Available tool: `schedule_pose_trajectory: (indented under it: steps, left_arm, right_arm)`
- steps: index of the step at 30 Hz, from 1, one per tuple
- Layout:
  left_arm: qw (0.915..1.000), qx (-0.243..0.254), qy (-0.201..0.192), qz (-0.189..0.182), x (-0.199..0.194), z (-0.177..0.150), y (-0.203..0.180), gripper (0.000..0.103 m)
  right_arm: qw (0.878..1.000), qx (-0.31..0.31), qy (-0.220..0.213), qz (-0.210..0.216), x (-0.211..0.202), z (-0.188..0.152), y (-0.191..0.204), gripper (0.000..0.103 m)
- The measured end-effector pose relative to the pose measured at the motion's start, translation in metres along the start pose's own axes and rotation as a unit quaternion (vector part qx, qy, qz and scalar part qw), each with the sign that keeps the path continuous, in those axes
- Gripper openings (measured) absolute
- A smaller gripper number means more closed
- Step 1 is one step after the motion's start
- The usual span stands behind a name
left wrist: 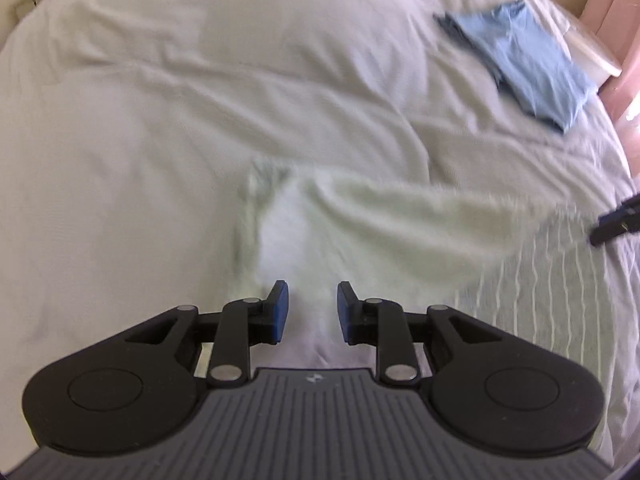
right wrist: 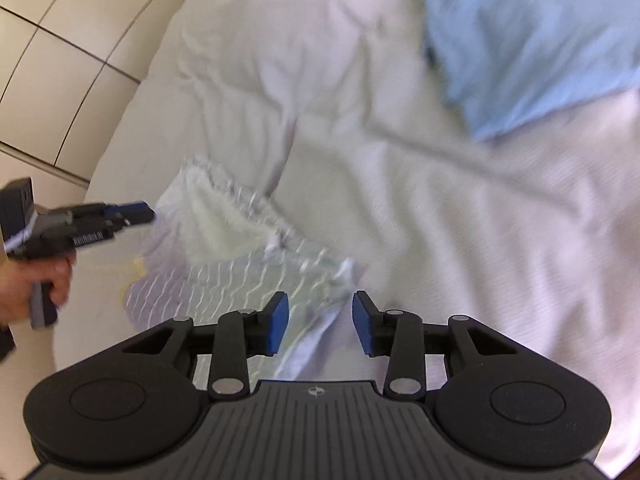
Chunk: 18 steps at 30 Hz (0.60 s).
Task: Fold clothes
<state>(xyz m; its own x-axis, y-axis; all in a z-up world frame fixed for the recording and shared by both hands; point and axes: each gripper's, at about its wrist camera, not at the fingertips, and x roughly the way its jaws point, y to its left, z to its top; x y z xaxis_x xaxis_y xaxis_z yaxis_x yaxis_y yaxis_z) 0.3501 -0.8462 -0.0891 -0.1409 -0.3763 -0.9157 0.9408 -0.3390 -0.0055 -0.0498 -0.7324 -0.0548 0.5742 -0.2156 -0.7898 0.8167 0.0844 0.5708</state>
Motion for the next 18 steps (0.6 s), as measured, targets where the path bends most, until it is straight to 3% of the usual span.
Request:
schedule_pose_trajectory:
  steps: [1,2,7,11,15,18]
  left_arm:
    - [1.0000,-0.004,0.002,0.006,0.004,-0.004,-0.002,0.022]
    - [0.9998,-0.009,0.002,0.015,0.006,-0.007,-0.001,0.022]
    - [0.9983,-0.040,0.003,0.041,0.017,-0.017,0.006,0.021]
    - [0.9980,-0.043,0.004,0.047,0.018,-0.018,0.010,0.018]
    - [0.9961,-0.055,0.001,0.069,0.009,-0.022,0.019,0.018]
    - [0.9929,-0.076,-0.004,0.091,-0.006,-0.031,0.030,0.018]
  right_arm:
    - [1.000,-0.001,0.003,-0.010,0.006,0.002,0.002,0.015]
    - [1.000,-0.002,0.007,-0.021,0.011,0.004,0.004,0.004]
    - [0.994,-0.106,-0.018,-0.020,0.010,0.012,0.029,0.002]
    - [0.997,-0.076,-0.007,-0.033,0.022,0.010,0.004,0.002]
    - [0.996,-0.073,-0.024,-0.046,0.013,0.005,-0.001,0.020]
    - [0.996,-0.052,-0.038,-0.057,0.000,0.000,-0.004,0.021]
